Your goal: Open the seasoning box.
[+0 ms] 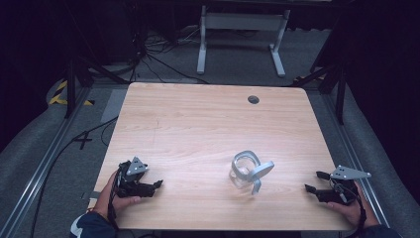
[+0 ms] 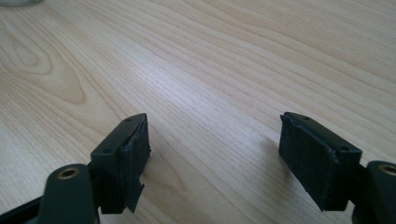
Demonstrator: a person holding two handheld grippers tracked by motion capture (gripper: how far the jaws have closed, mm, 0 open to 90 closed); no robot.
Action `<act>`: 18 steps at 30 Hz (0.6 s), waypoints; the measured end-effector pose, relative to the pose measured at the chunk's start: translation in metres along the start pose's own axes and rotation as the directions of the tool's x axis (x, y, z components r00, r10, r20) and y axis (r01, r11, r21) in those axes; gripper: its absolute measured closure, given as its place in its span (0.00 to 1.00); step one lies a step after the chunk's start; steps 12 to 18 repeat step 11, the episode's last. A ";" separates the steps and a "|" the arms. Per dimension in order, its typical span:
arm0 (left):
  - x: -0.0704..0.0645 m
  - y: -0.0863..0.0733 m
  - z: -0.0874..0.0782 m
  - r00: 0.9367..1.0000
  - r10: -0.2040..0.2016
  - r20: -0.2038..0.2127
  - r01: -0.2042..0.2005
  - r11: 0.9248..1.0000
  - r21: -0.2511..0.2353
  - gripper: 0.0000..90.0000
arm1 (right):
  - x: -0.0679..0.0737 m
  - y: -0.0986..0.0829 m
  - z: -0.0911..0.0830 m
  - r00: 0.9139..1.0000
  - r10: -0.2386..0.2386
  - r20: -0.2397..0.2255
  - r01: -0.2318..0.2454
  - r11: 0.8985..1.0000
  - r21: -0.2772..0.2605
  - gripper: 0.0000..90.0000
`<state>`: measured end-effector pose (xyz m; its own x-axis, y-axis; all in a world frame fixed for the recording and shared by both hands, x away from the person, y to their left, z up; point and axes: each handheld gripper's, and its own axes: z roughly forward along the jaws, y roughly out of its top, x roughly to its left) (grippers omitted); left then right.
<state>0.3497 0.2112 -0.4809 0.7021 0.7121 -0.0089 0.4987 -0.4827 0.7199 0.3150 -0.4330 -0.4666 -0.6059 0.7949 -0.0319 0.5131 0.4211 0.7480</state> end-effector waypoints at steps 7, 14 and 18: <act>0.000 0.000 0.000 1.000 0.001 -0.001 -0.001 1.000 0.000 0.19 | 0.000 0.000 0.000 1.000 0.000 0.000 0.000 1.000 0.000 0.27; 0.000 0.000 0.000 1.000 -0.001 -0.001 0.001 1.000 0.002 0.18 | 0.000 0.000 0.000 1.000 0.000 0.000 0.000 1.000 0.000 0.27; 0.000 0.000 0.000 1.000 -0.001 -0.001 0.001 1.000 0.002 0.18 | 0.000 0.000 0.000 1.000 0.000 0.000 0.000 1.000 0.000 0.27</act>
